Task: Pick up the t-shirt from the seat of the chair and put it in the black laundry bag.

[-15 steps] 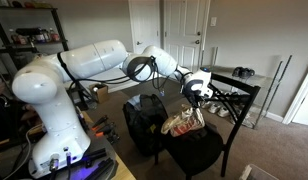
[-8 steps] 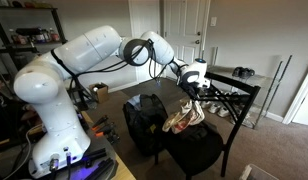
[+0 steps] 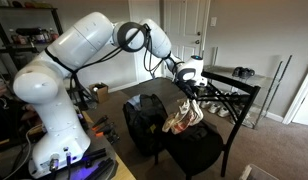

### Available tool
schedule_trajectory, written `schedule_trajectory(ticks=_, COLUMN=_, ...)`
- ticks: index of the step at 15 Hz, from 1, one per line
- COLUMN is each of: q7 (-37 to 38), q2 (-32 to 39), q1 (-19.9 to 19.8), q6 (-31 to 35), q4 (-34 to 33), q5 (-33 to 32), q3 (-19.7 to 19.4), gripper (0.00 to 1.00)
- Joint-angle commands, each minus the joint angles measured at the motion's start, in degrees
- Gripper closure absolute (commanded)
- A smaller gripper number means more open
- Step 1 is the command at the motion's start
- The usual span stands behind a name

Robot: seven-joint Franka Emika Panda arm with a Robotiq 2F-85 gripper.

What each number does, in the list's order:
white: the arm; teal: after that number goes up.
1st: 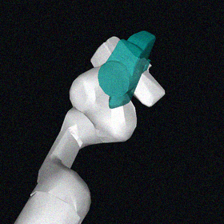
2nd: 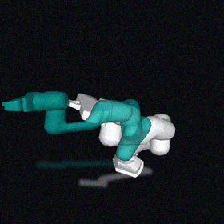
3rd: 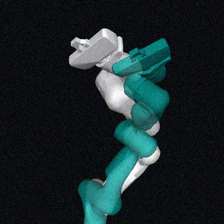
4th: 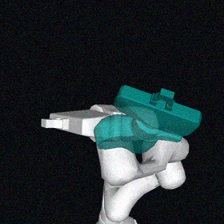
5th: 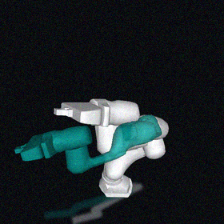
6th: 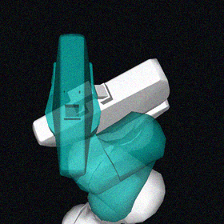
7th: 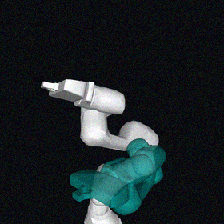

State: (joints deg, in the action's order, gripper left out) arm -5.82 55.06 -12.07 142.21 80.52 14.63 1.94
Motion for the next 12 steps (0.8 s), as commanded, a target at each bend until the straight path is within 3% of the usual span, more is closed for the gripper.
schedule_trajectory(ticks=1, q7=0.25, q2=-0.48, q1=-0.40, q6=-0.09, q4=0.60, q5=-0.53, q3=0.39, gripper=0.88)
schedule_trajectory(ticks=8, q7=0.23, q2=-1.17, q1=-0.45, q6=-0.04, q4=1.66, q5=-0.49, q3=0.41, gripper=0.88)
schedule_trajectory(ticks=9, q7=0.23, q2=-1.17, q1=-0.45, q6=-0.04, q4=1.66, q5=-0.49, q3=0.42, gripper=0.94)
schedule_trajectory(ticks=12, q7=0.96, q2=-3.23, q1=1.32, q6=2.46, q4=4.80, q5=-1.15, q3=-0.07, gripper=0.94)
